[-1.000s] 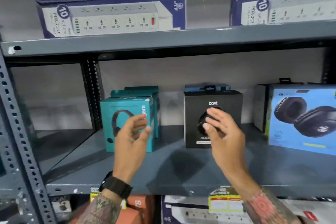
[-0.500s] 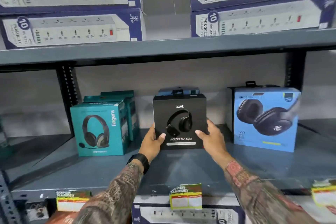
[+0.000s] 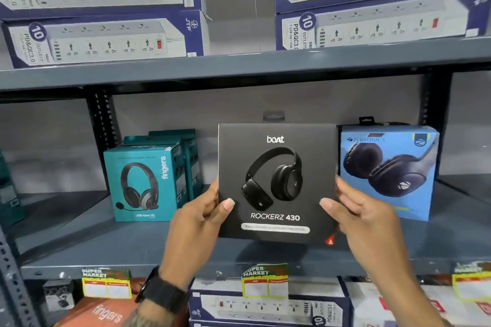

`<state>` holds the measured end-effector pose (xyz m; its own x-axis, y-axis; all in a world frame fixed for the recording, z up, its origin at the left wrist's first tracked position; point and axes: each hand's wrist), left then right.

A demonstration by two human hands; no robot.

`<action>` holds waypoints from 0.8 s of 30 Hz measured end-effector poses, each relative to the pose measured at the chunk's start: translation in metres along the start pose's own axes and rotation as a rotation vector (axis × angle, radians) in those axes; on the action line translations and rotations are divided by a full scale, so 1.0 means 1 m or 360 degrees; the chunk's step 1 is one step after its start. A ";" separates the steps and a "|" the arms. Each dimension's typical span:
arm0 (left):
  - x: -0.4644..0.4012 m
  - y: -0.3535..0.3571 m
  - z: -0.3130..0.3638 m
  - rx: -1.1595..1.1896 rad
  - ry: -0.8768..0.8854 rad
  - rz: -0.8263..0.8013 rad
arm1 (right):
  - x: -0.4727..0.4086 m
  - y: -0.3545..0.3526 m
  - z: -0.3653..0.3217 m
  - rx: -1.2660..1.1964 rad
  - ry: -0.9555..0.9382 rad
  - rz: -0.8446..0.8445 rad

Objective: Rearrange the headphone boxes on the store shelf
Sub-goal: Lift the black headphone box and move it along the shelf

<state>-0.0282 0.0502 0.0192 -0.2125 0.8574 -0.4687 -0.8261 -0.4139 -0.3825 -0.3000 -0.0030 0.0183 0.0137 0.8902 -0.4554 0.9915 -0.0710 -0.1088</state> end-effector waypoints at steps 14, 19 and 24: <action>0.045 -0.014 0.035 -0.0069 -0.0084 0.0053 | 0.044 -0.021 -0.044 -0.0025 -0.0038 0.0017; 0.046 -0.031 0.016 -0.0174 -0.0073 0.0258 | 0.023 0.016 -0.037 -0.0023 -0.0067 -0.0169; 0.045 -0.064 -0.021 -0.0441 -0.0160 0.0503 | -0.005 0.104 -0.016 0.0111 -0.0151 -0.0271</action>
<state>0.0263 0.1089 0.0056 -0.4939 0.6950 -0.5226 -0.5437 -0.7158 -0.4381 -0.1952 -0.0070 0.0237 -0.1690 0.8458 -0.5060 0.9670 0.0430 -0.2511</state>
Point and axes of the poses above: each hand's wrist, its own x-axis away from the middle knuckle, its own y-axis out of the palm, z = x × y, and after that the axes turned 4 degrees about -z, right-handed
